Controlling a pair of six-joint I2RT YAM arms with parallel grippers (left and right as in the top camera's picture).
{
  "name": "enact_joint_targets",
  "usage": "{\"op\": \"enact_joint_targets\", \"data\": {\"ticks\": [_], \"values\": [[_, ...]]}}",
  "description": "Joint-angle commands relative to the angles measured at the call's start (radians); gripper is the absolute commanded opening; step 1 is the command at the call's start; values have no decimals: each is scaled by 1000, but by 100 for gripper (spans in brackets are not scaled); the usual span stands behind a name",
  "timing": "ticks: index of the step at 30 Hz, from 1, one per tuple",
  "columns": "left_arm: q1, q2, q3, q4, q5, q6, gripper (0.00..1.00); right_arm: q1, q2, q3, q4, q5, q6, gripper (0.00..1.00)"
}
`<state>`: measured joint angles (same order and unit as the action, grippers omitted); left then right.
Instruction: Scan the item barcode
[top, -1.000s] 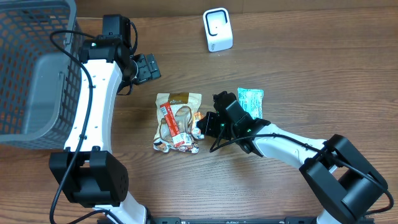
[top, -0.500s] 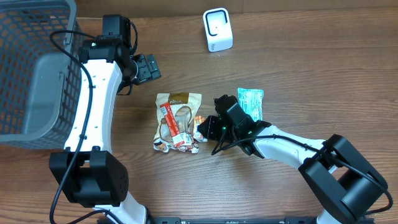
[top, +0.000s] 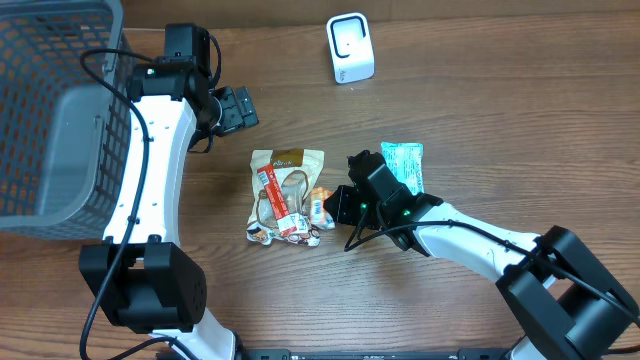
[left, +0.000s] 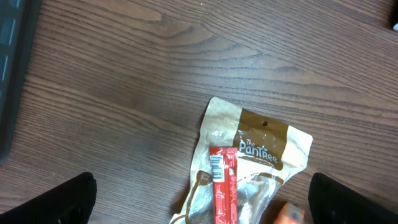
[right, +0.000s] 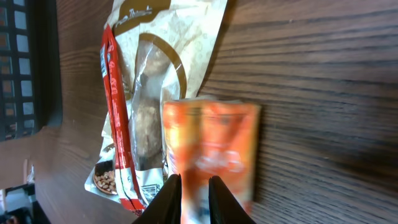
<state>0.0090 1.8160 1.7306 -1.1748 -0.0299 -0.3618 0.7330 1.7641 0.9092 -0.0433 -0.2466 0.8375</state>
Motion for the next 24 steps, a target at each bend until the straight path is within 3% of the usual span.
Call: {"op": "enact_joint_targets", "data": {"ticks": [1, 7, 10, 15, 18, 24], "values": [[4, -15, 12, 1, -3, 23, 100, -4, -34, -6, -16, 54, -10, 16], [4, -15, 12, 1, -3, 23, 100, -4, -35, -4, -56, 70, -74, 17], [4, -15, 12, 1, -3, 22, 100, -4, -55, 22, -80, 43, -141, 23], [3, -15, 12, 1, -3, 23, 100, -4, -106, 156, -277, 71, -235, 31], [4, -15, 12, 1, -3, 23, 100, -4, -106, 240, -417, 112, -290, 32], [4, -15, 12, 1, -3, 23, 100, 14, -94, 259, -509, 132, -345, 25]]}}
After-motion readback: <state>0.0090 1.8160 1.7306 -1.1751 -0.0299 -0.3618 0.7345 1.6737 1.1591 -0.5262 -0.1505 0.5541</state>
